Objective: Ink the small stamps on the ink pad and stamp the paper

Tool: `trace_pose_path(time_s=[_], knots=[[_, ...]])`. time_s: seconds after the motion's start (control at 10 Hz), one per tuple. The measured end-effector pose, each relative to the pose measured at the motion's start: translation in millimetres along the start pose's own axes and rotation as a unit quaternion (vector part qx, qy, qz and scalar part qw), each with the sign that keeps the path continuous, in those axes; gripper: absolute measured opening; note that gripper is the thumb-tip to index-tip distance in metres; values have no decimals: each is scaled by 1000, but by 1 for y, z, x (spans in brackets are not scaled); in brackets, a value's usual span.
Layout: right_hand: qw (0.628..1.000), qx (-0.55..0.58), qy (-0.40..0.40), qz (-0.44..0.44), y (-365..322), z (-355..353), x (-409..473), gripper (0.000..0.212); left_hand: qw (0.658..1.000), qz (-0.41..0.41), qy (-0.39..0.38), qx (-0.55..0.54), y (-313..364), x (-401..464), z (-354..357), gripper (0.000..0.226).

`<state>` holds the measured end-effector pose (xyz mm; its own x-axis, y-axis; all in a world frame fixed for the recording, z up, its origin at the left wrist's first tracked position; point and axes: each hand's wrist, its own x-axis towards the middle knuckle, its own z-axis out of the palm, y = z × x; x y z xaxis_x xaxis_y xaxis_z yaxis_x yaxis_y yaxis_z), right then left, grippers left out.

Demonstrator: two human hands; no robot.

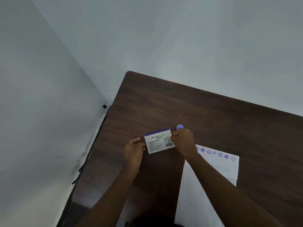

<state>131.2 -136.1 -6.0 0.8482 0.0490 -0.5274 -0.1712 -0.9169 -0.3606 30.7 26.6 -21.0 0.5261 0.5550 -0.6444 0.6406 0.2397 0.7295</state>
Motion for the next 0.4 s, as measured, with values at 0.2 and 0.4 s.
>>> trace_pose_path(time_s=[0.2,0.4], knots=[[999,-7,29,-43,-4,9,-2,20,999,39,5,32,4,-1,-1,20],[986,34,88,-139,-6,-8,-10,16,958,222,37,179,19,-4,0,20]])
